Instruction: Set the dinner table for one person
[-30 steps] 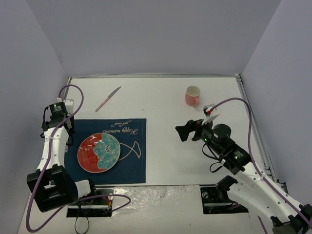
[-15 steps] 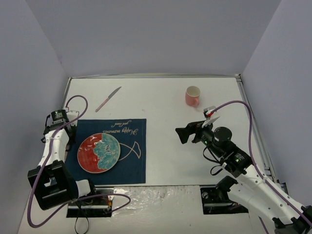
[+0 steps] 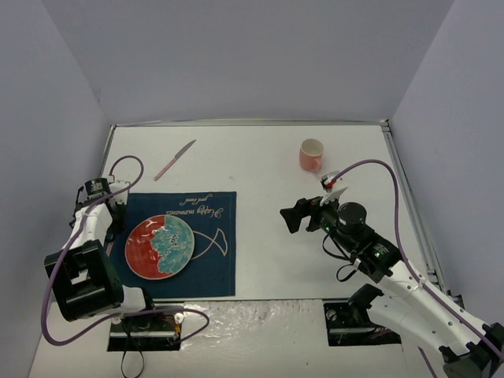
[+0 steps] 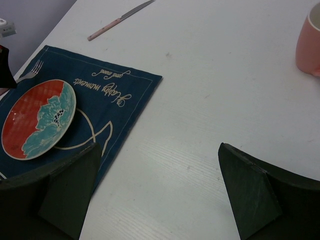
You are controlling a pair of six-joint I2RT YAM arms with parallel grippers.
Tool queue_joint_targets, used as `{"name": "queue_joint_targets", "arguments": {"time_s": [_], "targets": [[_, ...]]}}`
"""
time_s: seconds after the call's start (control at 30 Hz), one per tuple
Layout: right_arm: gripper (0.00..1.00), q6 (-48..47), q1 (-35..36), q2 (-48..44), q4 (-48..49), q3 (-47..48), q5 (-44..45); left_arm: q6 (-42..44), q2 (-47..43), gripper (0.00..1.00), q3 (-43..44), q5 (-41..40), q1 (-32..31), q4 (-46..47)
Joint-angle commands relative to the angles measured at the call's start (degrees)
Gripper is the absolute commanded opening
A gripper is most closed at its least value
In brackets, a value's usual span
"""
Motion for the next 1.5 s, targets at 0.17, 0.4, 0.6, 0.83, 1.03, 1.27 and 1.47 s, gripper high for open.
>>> {"name": "queue_joint_targets", "arguments": {"time_s": [0.17,0.4,0.6,0.83,1.03,1.27,1.47], "targets": [[1.00,-0.59,0.36,1.14,2.34,1.68,-1.03,2.22,-0.74,0.02,-1.09,-4.24,0.45,4.68],[1.00,-0.68,0.41,1.00,2.30,1.38,-0.72,3.64,-0.04,0.02,-1.91,-4.84,0.45,6.87],[1.00,-0.68,0.45,1.45,2.43,1.23,-0.69,4.12,0.88,0.02,-2.49,-4.36,0.94,8.93],[1.00,-0.77,0.43,1.09,2.25,0.91,-0.26,4.72,2.56,0.03,-2.32,-4.52,1.60,9.92],[1.00,-0.77,0.36,1.00,2.30,0.71,-0.11,5.81,2.95,0.04,-2.24,-4.45,2.12,10.31],[1.00,-0.83,0.42,1.05,2.28,0.74,-0.24,5.18,3.75,0.06,-2.21,-3.52,2.12,10.38],[1.00,-0.69,0.36,1.06,2.18,0.73,-0.48,4.93,3.39,0.10,-3.13,-3.16,2.12,10.91]]}}
